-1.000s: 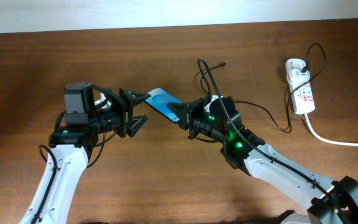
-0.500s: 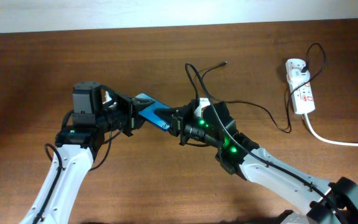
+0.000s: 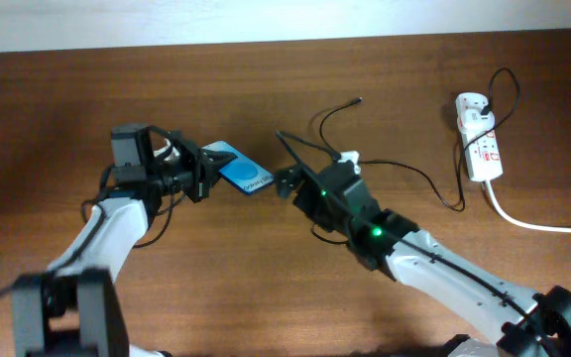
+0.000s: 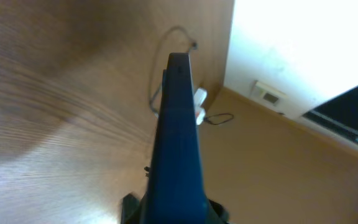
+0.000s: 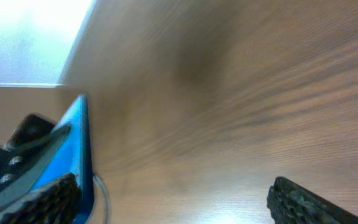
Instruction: Plug charger to phone and switch on socket
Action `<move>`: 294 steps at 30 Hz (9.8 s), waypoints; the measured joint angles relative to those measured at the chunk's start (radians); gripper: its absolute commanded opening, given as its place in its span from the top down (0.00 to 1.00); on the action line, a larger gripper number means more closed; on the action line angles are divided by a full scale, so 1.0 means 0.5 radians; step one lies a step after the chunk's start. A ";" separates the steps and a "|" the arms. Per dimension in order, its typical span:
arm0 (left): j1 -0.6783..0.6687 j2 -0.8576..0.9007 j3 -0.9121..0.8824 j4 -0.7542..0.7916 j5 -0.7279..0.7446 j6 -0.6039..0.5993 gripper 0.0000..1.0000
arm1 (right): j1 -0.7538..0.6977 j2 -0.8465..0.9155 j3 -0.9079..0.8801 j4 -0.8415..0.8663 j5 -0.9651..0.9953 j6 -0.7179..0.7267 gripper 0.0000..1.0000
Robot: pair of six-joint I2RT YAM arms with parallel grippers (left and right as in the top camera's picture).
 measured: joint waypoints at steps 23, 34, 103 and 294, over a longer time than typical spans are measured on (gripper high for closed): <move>-0.041 0.502 0.771 0.117 0.537 0.141 1.00 | -0.864 1.545 1.302 0.069 -0.373 0.182 0.54; -0.041 0.502 0.774 -0.019 0.538 0.230 1.00 | -0.913 1.652 1.346 0.079 -0.488 -0.056 0.96; -0.098 0.674 0.787 2.219 1.247 -0.985 1.00 | -0.172 -0.153 -0.150 0.976 -1.720 -0.156 0.96; -0.850 0.540 1.087 -0.603 -0.226 1.257 0.98 | 0.555 -1.595 1.141 -2.070 1.224 -1.315 0.01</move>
